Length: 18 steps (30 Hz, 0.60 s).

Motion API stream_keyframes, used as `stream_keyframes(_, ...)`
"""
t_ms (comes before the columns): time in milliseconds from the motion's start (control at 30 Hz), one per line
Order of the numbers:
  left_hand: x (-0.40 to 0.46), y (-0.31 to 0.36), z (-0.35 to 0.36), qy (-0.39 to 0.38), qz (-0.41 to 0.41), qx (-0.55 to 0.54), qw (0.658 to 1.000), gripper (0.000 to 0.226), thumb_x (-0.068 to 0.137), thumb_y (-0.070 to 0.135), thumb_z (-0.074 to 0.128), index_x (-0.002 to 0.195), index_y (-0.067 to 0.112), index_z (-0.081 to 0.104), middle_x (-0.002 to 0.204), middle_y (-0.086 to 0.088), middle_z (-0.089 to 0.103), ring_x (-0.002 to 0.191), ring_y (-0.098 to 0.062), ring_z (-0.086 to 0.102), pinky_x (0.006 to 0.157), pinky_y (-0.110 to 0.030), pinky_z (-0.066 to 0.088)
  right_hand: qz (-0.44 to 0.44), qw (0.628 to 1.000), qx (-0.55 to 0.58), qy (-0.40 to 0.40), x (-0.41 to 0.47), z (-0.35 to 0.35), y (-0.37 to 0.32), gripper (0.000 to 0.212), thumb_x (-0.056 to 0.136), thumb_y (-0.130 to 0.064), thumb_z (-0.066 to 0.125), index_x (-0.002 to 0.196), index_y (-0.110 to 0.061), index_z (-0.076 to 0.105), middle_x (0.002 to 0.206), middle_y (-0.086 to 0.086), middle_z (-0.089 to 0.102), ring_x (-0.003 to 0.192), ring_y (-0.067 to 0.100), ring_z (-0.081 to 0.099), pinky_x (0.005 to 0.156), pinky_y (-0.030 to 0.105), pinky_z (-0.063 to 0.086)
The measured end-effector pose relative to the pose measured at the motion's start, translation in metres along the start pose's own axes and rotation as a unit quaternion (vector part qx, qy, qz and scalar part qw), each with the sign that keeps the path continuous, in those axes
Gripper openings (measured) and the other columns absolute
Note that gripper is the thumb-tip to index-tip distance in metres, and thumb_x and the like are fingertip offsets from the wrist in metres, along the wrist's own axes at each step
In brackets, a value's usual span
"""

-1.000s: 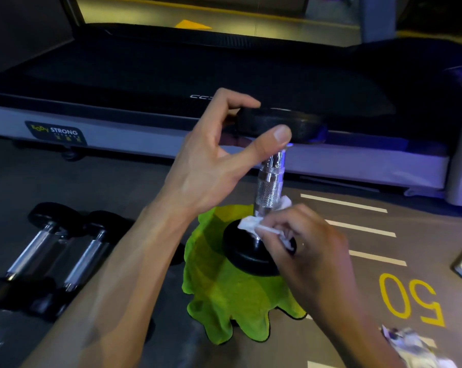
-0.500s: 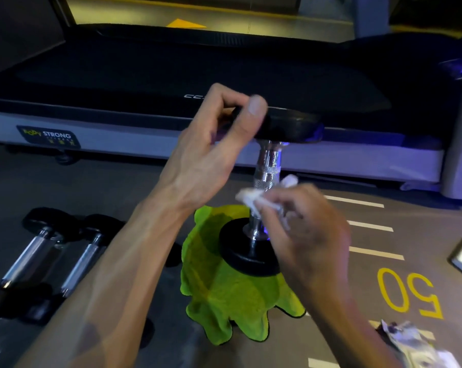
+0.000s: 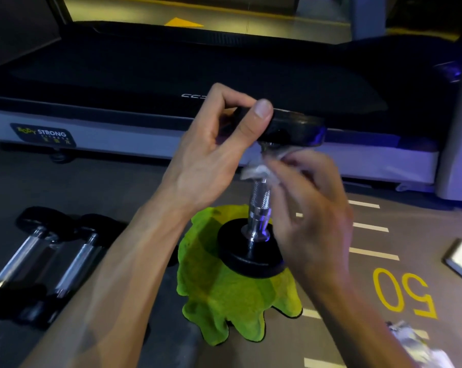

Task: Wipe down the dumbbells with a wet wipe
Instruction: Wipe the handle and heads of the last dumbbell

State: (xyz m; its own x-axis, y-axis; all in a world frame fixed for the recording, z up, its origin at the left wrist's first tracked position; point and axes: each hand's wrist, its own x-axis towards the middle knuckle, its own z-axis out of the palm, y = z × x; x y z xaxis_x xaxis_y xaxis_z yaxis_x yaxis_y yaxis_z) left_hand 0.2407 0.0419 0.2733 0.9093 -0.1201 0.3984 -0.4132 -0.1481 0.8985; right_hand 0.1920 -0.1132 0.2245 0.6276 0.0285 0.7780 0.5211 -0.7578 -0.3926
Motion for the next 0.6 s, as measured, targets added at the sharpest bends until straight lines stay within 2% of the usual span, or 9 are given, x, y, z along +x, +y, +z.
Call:
stream_keyframes(67, 0.001, 0.000, -0.001, 0.005, 0.005, -0.005, 1.000, 0.018, 0.098, 0.053, 0.058, 0.100, 0.035, 0.058, 0.096, 0.013, 0.064, 0.095, -0.007, 0.062, 0.090, -0.036, 0.052, -0.001, 1.000, -0.007, 0.003, 0.002, 0.001, 0.000, 0.030, 0.101, -0.008, 0.055, 0.124, -0.001, 0.072, 0.117, 0.012, 0.066, 0.112, 0.021, 0.060, 0.104, 0.013, 0.039)
stream_keyframes(200, 0.000, -0.002, -0.005, 0.001, 0.003, -0.007, 1.000, 0.017, 0.098, 0.055, 0.057, 0.099, 0.038, 0.057, 0.092, 0.012, 0.063, 0.091, -0.008, 0.063, 0.089, -0.040, 0.053, -0.025, 0.997, -0.025, -0.073, -0.029, 0.004, -0.005, 0.037, 0.097, 0.002, 0.060, 0.134, 0.001, 0.066, 0.142, 0.014, 0.060, 0.137, 0.029, 0.051, 0.120, 0.032, 0.035)
stream_keyframes(333, -0.001, 0.001, -0.001, -0.007, 0.017, 0.002, 1.000, 0.016, 0.099, 0.052, 0.057, 0.101, 0.036, 0.058, 0.093, 0.015, 0.061, 0.092, -0.005, 0.060, 0.086, -0.032, 0.050, -0.061, 0.994, -0.049, -0.073, -0.009, 0.002, -0.007, 0.036, 0.100, -0.011, 0.060, 0.134, -0.002, 0.066, 0.142, 0.006, 0.063, 0.135, 0.027, 0.047, 0.114, 0.040, 0.042)
stream_keyframes(467, 0.002, 0.002, 0.000, -0.006, 0.012, 0.005, 1.000, 0.017, 0.098, 0.054, 0.059, 0.099, 0.038, 0.059, 0.095, 0.013, 0.063, 0.094, -0.010, 0.062, 0.090, -0.047, 0.056, -0.056, 0.993, -0.061, -0.087, -0.009, 0.003, -0.012, 0.033, 0.098, -0.012, 0.060, 0.130, -0.007, 0.069, 0.138, 0.002, 0.065, 0.133, 0.024, 0.045, 0.113, 0.035, 0.042)
stream_keyframes(533, 0.002, 0.002, 0.000, 0.002, 0.010, 0.005, 1.000, 0.018, 0.096, 0.056, 0.060, 0.099, 0.037, 0.059, 0.094, 0.012, 0.063, 0.092, -0.011, 0.063, 0.091, -0.051, 0.056, -0.030, 0.996, -0.014, -0.078, -0.020, 0.000, -0.008, 0.032, 0.094, -0.003, 0.063, 0.124, -0.009, 0.073, 0.133, -0.003, 0.069, 0.130, 0.018, 0.047, 0.114, 0.026, 0.038)
stream_keyframes(600, 0.000, 0.002, 0.002, 0.007, -0.002, 0.000, 1.000, 0.020, 0.095, 0.057, 0.060, 0.098, 0.038, 0.059, 0.093, 0.011, 0.065, 0.090, -0.010, 0.066, 0.089, -0.049, 0.056, 0.020, 0.996, 0.048, -0.067, -0.026, -0.004, -0.002, 0.034, 0.088, 0.003, 0.064, 0.116, -0.014, 0.078, 0.124, -0.010, 0.072, 0.124, 0.012, 0.052, 0.110, 0.019, 0.038)
